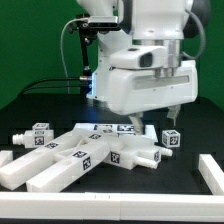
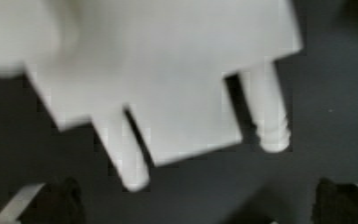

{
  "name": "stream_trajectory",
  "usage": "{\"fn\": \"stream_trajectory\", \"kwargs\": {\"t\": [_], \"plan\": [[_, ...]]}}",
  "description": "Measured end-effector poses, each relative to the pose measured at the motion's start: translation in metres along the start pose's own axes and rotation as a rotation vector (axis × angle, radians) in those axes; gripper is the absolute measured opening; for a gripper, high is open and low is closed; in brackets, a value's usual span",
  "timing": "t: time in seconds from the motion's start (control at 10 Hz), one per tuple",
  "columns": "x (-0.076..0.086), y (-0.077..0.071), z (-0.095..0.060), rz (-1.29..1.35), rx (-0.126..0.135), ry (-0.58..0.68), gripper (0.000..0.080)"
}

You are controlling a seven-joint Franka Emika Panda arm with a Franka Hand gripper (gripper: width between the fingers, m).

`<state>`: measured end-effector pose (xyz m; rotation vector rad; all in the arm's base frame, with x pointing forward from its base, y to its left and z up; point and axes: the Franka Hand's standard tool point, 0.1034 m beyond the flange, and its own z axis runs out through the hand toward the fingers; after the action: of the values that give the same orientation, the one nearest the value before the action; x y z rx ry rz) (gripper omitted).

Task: Assemble chair

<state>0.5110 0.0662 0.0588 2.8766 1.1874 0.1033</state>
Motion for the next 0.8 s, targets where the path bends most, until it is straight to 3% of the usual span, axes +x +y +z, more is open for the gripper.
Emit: {"fn": "stream_trajectory", "kwargs": {"t": [0.1,0.3,0.4,0.5,0.8], "plan": [[0.006,-0.005,0.007,-0.036,0.0,-0.008,0.0649],[0.003,-0.003,0.005,-0.023,0.0,-0.007,0.0649],[-0.001,-0.001,0.008,-0.056,0.004,-0.011,0.0649],[-0.02,0.009,0.018,-0.104,0.021,-0.027,0.0649],[-0.027,0.006,0.033,-0.112,0.031,-0.034,0.0649]]}}
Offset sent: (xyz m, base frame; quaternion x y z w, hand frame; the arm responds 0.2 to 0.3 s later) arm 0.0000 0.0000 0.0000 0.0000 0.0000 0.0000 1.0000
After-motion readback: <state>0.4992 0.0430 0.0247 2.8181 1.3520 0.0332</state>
